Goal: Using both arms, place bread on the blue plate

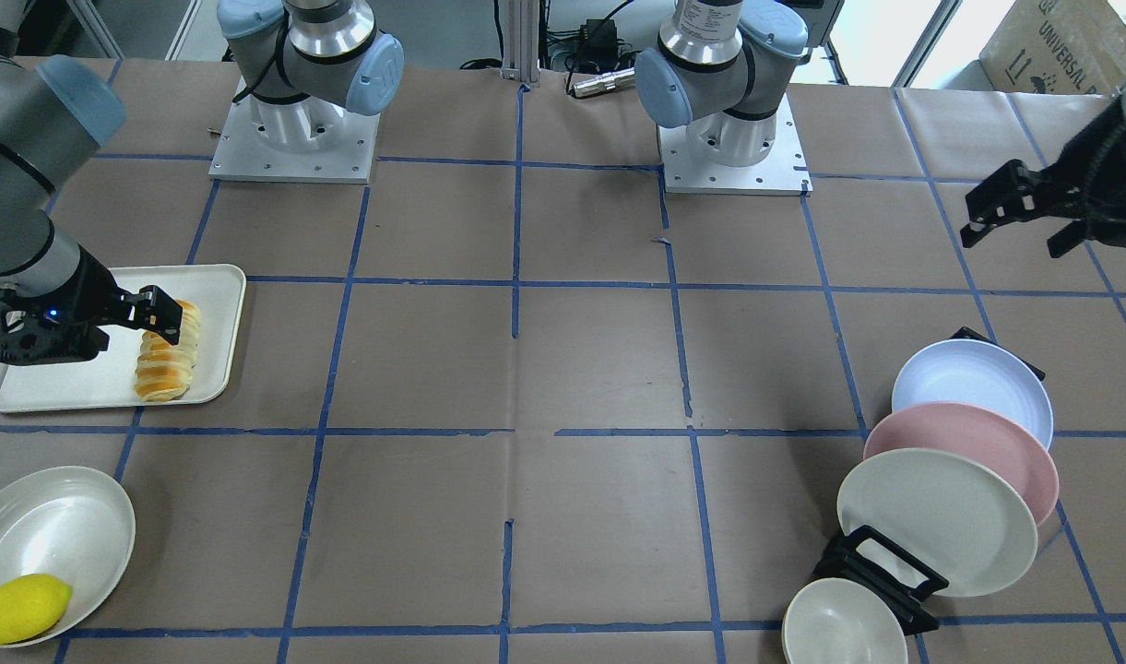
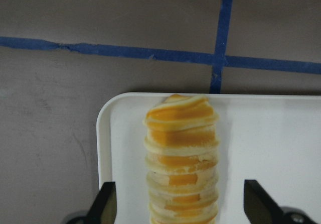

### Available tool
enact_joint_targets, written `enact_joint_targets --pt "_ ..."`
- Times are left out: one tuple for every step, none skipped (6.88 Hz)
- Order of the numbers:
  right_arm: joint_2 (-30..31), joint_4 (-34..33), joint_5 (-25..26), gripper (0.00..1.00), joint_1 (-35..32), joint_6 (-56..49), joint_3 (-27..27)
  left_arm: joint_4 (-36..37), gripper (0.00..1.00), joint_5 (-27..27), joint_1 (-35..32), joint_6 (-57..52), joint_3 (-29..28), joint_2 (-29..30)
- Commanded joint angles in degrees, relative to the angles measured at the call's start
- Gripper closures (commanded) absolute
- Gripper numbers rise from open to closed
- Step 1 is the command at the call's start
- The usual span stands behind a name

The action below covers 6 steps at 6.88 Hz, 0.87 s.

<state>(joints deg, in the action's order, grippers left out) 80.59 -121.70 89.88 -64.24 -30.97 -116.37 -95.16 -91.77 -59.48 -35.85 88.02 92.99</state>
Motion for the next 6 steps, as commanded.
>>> enact_joint_targets --pt "-4.90 -4.41 -1.46 0.10 0.77 -0.40 -0.09 2.85 0.00 0.01 7.69 -10.08 -1.97 6.30" --pt "-5.70 -5.47 -2.77 0.10 1.39 -1.62 -0.17 6.88 0.00 -0.08 8.50 -12.82 -2.06 9.46" --pt "-7.01 -5.65 -2.87 0.10 1.40 -1.72 -0.26 10.22 0.00 0.01 9.81 -14.67 -2.15 12.89" --pt "-7.11 -5.22 -3.05 0.10 1.48 -1.81 -0.52 14.26 0.00 0.53 11.04 -17.91 -2.15 16.49" --pt "-6.77 -5.30 -3.05 0.10 1.48 -2.50 -2.18 16.47 0.00 0.71 11.49 -18.38 -2.15 19.39" --pt "-6.76 -5.22 -2.87 0.09 1.48 -2.69 -2.89 18.76 0.00 0.71 11.49 -18.47 -2.06 21.42"
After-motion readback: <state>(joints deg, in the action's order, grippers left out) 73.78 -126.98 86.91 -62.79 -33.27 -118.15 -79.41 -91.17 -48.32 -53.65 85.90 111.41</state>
